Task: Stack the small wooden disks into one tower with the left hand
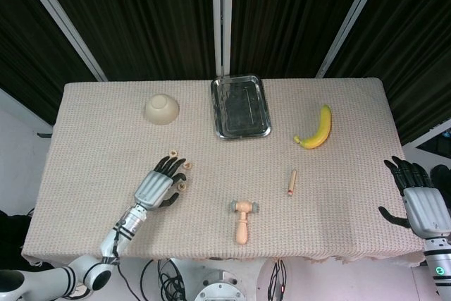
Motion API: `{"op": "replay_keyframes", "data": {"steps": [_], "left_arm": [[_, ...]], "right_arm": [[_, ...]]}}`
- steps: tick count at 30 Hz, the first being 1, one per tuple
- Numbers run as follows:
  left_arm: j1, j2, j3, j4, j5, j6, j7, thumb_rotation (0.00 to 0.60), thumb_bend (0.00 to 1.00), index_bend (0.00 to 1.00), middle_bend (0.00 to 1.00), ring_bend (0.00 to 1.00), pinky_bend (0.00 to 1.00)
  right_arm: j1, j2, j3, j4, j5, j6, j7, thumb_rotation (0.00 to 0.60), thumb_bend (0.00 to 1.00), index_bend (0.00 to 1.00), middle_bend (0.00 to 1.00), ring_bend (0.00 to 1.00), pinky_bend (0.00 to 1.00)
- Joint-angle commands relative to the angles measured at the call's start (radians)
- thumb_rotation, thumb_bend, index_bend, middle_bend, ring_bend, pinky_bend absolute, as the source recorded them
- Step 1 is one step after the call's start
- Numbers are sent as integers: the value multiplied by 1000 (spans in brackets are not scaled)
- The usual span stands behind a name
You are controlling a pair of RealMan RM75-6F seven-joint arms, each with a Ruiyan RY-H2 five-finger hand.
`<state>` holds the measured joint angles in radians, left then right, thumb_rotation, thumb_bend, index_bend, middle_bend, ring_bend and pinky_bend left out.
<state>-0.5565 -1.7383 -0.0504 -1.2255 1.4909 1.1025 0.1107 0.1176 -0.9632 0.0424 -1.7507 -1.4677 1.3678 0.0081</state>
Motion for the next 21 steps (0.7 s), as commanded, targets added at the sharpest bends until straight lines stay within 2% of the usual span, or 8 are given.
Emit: {"op": "replay_keyframes", "data": {"steps": [1, 9, 21], "left_arm": [[-4, -3, 4, 8, -5, -13, 3, 600, 349, 342, 26, 0, 0], [-14, -17, 0, 29, -14, -27, -13, 600, 349, 362, 26, 0, 0], [-11, -26, 9, 40, -4, -14, -43, 600, 349, 469, 40, 0, 0]], "right_arm": [[0, 0, 1, 0, 2, 0, -1, 600, 137, 0, 0, 0, 0], [0, -3, 2, 1, 7, -1, -8, 600, 138, 0, 0, 0, 0], [0, -1, 2, 2, 8, 0, -5, 600, 138, 0, 0, 0, 0]]}}
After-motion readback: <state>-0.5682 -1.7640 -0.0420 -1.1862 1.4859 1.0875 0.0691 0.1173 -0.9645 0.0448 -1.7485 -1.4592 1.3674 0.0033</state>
